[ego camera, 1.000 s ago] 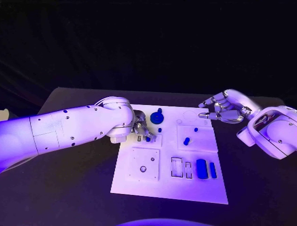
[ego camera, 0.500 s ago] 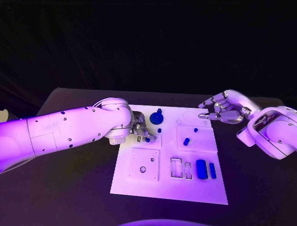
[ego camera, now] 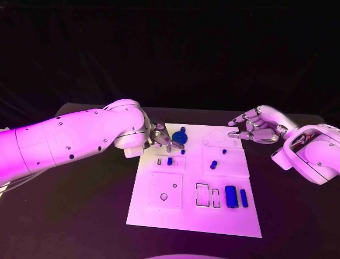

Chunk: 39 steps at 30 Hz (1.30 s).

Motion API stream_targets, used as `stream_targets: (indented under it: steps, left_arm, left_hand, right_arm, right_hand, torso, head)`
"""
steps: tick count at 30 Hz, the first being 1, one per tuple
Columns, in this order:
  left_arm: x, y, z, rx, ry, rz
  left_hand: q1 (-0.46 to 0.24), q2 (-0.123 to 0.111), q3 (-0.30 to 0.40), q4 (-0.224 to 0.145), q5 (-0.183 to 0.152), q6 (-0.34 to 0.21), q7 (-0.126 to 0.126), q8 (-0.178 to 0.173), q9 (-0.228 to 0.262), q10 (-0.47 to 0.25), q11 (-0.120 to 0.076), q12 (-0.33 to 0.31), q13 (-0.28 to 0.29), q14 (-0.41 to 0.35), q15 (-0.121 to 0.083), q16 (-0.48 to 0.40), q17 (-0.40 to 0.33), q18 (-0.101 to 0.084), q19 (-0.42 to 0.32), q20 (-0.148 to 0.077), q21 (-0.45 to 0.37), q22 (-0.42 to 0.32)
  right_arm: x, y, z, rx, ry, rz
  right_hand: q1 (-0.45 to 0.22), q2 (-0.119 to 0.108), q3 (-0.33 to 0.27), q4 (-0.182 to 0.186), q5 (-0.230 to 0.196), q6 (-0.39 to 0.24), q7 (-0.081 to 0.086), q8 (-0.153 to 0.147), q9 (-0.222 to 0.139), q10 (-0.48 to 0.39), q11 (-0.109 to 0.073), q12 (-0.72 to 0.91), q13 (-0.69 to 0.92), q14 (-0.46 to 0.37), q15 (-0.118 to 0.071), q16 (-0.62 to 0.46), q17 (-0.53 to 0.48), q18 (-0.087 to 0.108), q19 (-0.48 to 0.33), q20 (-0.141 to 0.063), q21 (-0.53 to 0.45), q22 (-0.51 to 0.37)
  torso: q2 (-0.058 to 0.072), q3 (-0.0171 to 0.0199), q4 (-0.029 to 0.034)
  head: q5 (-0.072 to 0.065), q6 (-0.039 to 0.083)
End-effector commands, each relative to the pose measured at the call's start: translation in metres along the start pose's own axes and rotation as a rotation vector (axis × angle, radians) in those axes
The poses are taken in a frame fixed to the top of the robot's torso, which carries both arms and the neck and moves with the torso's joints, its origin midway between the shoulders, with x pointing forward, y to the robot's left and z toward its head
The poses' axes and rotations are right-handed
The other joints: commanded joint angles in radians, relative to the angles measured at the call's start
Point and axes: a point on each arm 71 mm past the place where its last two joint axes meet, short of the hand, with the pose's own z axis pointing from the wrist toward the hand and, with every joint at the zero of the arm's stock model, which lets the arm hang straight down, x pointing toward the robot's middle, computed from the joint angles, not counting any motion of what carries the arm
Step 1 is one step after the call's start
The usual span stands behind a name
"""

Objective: Assemble the parts on the task board

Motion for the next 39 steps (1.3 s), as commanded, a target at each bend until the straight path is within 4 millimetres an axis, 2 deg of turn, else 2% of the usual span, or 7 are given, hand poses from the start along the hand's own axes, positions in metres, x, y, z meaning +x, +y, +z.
stream_targets:
  steps: [1,6,8,16,20,26,39]
  left_arm:
    - [-0.007,0.004,-0.001,-0.04,0.04,-0.018]
    - [-0.03,0.014,0.004,-0.095,0.008,0.051]
    - [-0.036,0.016,0.009,-0.11,-0.006,0.052]
    - [-0.051,0.02,0.03,-0.148,-0.014,0.062]
    - [-0.054,0.025,0.039,-0.178,-0.002,0.081]
    - [-0.054,0.03,0.046,-0.207,0.015,0.095]
    - [-0.055,0.035,0.052,-0.237,0.028,0.103]
  left_hand:
    - [0.013,0.007,-0.015,0.0,0.0,0.001,0.003,-0.006,-0.009,-0.006,-0.001,-0.002,-0.002,0.105,0.009,0.003,0.263,0.01,0.028,0.01,-0.004,0.101]
    - [0.085,0.047,-0.009,-0.004,0.002,0.008,0.007,-0.028,-0.04,-0.019,0.003,-0.018,-0.023,0.105,0.012,0.003,0.263,0.014,0.019,0.014,-0.019,0.083]
    - [0.107,0.056,0.0,-0.004,0.002,0.005,0.01,-0.039,-0.052,-0.021,0.005,-0.02,-0.026,0.105,0.014,0.003,0.263,0.014,0.019,0.015,-0.02,0.083]
    - [0.127,0.068,0.012,-0.003,0.003,0.01,0.012,-0.048,-0.068,-0.02,0.007,-0.017,-0.027,0.105,0.016,0.003,0.263,0.013,0.022,0.017,-0.017,0.088]
    - [0.132,0.07,0.015,-0.003,0.003,0.016,0.011,-0.048,-0.071,-0.016,0.006,-0.013,-0.023,0.105,0.016,0.003,0.263,0.012,0.025,0.017,-0.013,0.093]
    - [0.137,0.072,0.017,-0.003,0.002,0.034,0.007,-0.04,-0.073,-0.01,0.003,-0.004,-0.015,0.105,0.014,0.003,0.263,0.011,0.028,0.017,-0.01,0.099]
    - [0.14,0.071,0.018,-0.003,0.001,0.044,0.003,-0.032,-0.073,-0.006,0.0,0.001,-0.011,0.105,0.012,0.003,0.263,0.01,0.03,0.015,-0.008,0.103]
  right_arm:
    - [0.002,0.0,0.0,0.0,0.014,-0.003]
    - [0.001,-0.001,0.0,0.002,0.013,-0.003]
    - [0.001,-0.001,0.0,0.002,0.013,-0.003]
    - [0.003,0.0,0.002,-0.003,0.014,-0.001]
    - [0.004,0.001,0.003,-0.004,0.016,0.0]
    - [0.004,0.0,0.003,-0.004,0.016,0.0]
    - [0.004,0.0,0.004,-0.004,0.017,0.0]
  right_hand:
    - [-0.004,0.001,-0.006,0.0,-0.001,0.007,-0.002,0.006,0.001,-0.006,-0.004,-0.006,-0.002,0.086,-0.006,-0.004,0.191,0.006,-0.006,-0.003,-0.005,0.027]
    - [-0.004,0.001,-0.006,0.0,-0.001,0.007,-0.002,0.006,0.001,-0.006,-0.004,-0.006,-0.002,0.086,-0.006,-0.004,0.191,0.006,-0.006,-0.003,-0.005,0.027]
    - [-0.004,0.001,-0.006,0.0,-0.001,0.007,-0.002,0.006,0.001,-0.006,-0.004,-0.006,-0.002,0.086,-0.006,-0.004,0.191,0.006,-0.006,-0.003,-0.005,0.027]
    - [-0.005,0.001,-0.008,0.001,-0.001,0.006,-0.002,0.006,0.001,-0.005,-0.004,-0.005,-0.001,0.086,-0.006,-0.004,0.191,0.006,-0.006,-0.003,-0.005,0.028]
    - [-0.005,0.001,-0.008,0.001,-0.001,0.006,-0.002,0.006,0.001,-0.005,-0.004,-0.005,-0.001,0.086,-0.006,-0.004,0.191,0.006,-0.006,-0.003,-0.005,0.028]
    - [-0.005,0.002,-0.008,0.001,0.0,0.006,-0.002,0.005,0.001,-0.004,-0.004,-0.003,0.0,0.086,-0.006,-0.004,0.191,0.006,-0.006,-0.003,-0.005,0.028]
    - [-0.005,0.003,-0.008,0.002,0.001,0.006,-0.002,0.005,0.001,-0.005,-0.004,-0.004,-0.001,0.086,-0.006,-0.004,0.191,0.006,-0.006,-0.003,-0.005,0.028]
  torso:
    - [0.0,0.002,0.0012]
    - [0.002,0.0014,0.0027]
    - [0.002,0.0003,0.002]
    - [0.004,-0.0012,-0.0027]
    - [0.004,-0.0015,-0.0035]
    - [0.004,-0.0019,-0.0007]
    - [0.003,-0.0006,-0.0024]
  head:
    - [0.0,0.003]
    - [0.0,0.007]
    - [0.001,0.009]
    - [0.008,0.016]
    - [0.009,0.016]
    - [0.008,0.014]
    - [0.012,0.009]
